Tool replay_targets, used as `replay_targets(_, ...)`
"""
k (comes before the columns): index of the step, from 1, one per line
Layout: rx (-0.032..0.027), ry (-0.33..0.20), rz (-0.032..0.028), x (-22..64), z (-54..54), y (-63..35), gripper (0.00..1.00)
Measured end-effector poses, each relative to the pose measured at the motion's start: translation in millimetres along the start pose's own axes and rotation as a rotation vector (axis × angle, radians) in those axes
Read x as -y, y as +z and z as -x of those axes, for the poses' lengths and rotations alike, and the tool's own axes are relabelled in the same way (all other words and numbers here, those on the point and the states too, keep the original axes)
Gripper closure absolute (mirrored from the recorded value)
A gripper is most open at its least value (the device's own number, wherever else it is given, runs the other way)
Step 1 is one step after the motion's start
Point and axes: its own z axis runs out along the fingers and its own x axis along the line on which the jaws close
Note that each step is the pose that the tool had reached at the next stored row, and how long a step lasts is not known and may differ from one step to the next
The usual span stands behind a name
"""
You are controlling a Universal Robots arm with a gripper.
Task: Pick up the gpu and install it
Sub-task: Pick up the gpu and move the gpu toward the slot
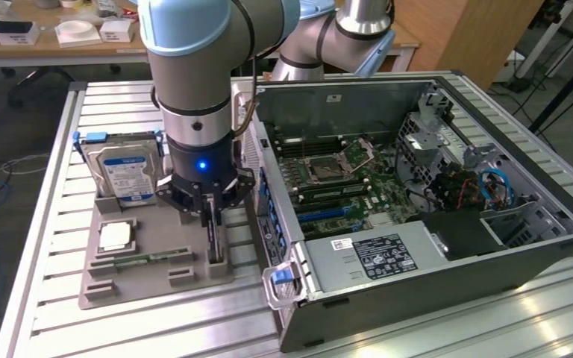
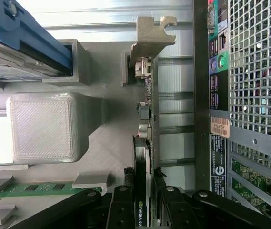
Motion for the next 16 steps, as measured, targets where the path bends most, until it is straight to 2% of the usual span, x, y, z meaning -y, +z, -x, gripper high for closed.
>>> replay_targets(9, -0.0002, 0.000, -0.0002, 0.2, 0.4, -15.7, 0.74)
replay_targets(16, -0.0001, 0.000, -0.0001, 0.3, 0.9, -33.3, 0.74)
